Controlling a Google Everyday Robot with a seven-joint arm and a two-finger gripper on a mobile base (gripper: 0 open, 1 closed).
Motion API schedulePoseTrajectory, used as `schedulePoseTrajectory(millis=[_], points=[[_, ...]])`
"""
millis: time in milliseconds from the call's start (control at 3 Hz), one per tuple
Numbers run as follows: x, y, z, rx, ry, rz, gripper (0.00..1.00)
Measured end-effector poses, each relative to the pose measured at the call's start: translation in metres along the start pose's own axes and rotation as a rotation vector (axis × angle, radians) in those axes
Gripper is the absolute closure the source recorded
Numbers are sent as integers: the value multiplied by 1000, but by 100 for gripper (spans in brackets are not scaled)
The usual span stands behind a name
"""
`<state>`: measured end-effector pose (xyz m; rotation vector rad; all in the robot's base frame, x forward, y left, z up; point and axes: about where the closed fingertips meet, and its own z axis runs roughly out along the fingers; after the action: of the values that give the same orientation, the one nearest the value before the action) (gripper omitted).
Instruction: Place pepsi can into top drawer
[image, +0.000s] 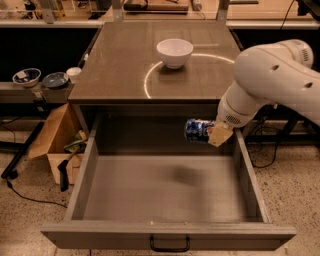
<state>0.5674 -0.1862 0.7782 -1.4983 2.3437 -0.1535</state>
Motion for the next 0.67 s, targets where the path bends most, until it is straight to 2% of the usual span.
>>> schedulePoseTrajectory(millis=[333, 667], points=[[4, 7, 29, 12, 54, 11, 100], [7, 25, 67, -34, 70, -10, 100]])
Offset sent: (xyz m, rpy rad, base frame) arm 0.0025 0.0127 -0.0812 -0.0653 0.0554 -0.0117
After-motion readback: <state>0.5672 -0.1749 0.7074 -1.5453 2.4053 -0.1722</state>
